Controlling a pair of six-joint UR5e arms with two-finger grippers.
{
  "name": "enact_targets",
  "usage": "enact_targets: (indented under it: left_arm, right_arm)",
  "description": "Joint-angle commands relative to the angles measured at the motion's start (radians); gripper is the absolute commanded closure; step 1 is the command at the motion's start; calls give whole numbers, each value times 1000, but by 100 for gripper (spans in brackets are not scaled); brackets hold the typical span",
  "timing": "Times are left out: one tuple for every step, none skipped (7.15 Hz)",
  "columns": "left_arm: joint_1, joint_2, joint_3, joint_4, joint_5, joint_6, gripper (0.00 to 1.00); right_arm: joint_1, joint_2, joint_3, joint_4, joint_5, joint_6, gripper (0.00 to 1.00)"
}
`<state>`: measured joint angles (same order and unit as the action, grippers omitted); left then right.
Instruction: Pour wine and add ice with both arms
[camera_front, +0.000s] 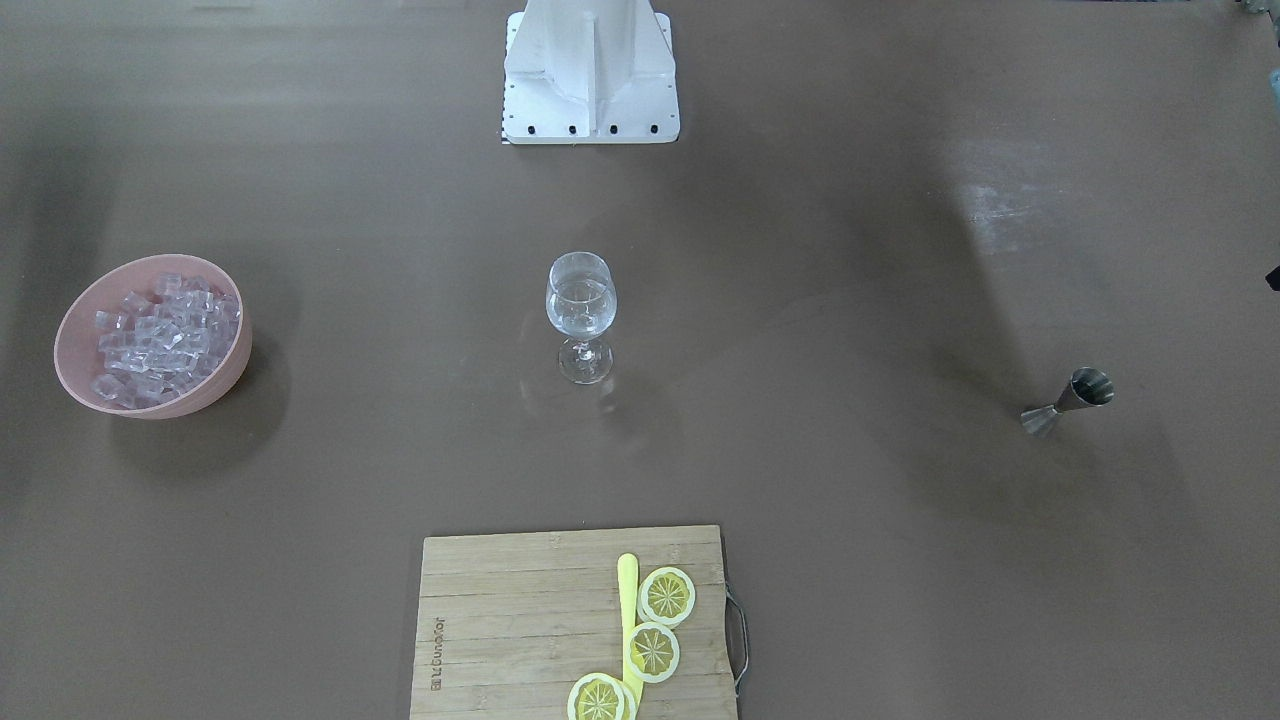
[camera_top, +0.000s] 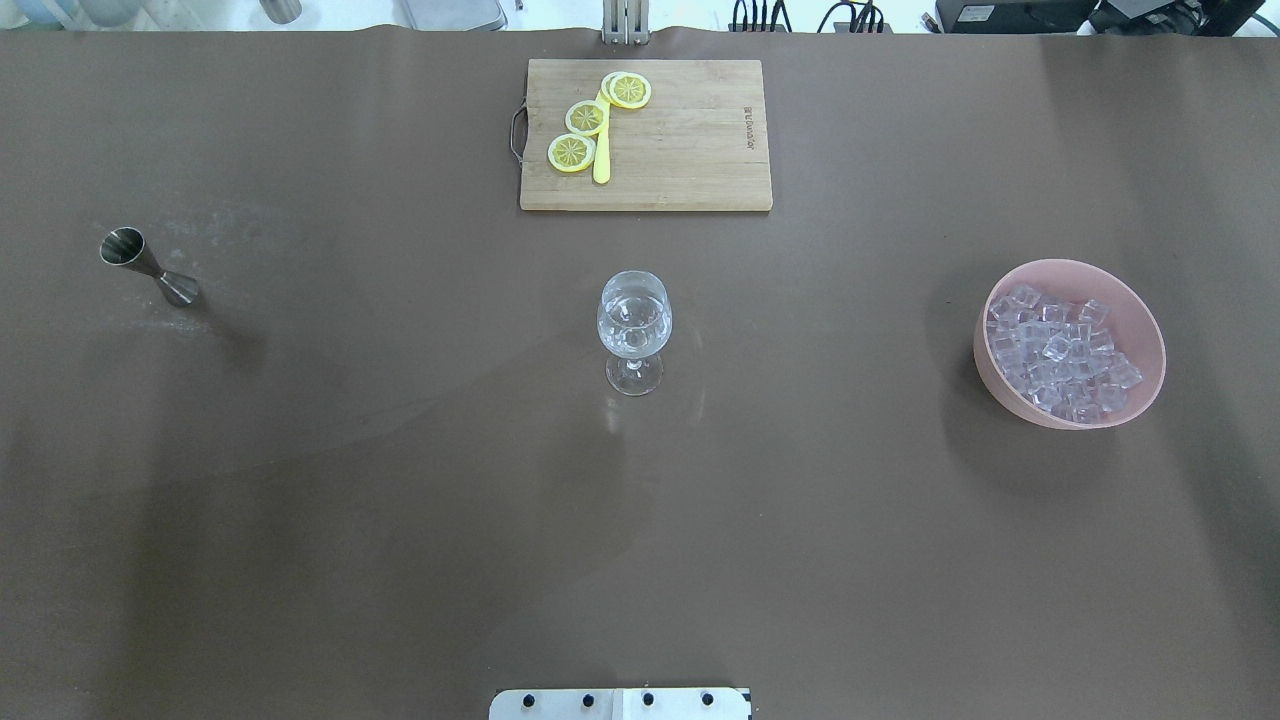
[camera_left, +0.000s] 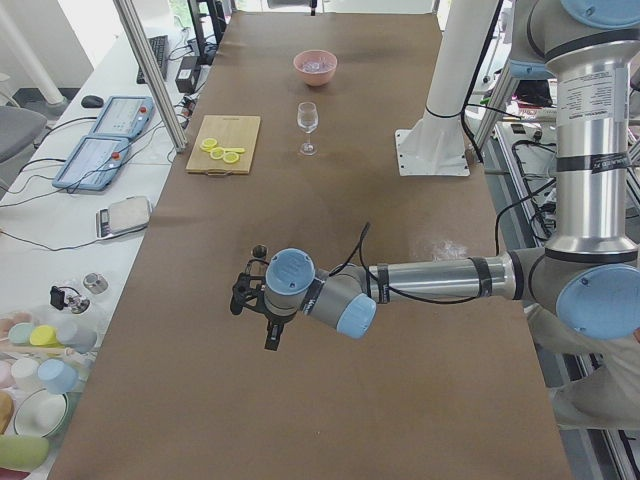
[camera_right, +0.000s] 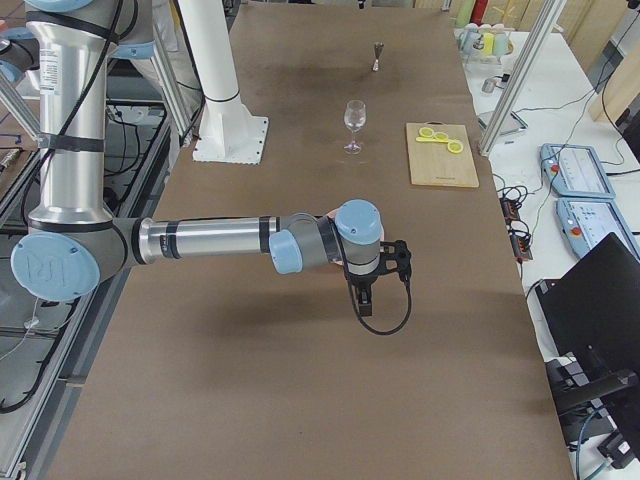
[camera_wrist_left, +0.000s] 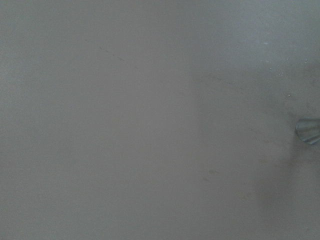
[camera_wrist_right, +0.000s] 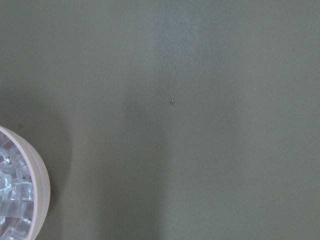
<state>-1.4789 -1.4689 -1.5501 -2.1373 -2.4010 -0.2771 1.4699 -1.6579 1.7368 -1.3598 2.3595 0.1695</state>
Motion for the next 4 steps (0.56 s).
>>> enact_targets:
  left_arm:
    - [3, -7, -4, -30, 0, 4, 2]
    - [2, 5, -4, -55, -3, 3, 2]
    - [5, 12, 1, -64, -6, -1, 2]
    - [5, 12, 1, -64, -6, -46, 2]
  right_arm:
    - [0, 3, 3, 4, 1, 4, 0]
    - [0, 7, 3, 4, 0, 8, 0]
    - [0, 0, 16, 5, 3, 10, 0]
    - [0, -3, 17, 5, 4, 10, 0]
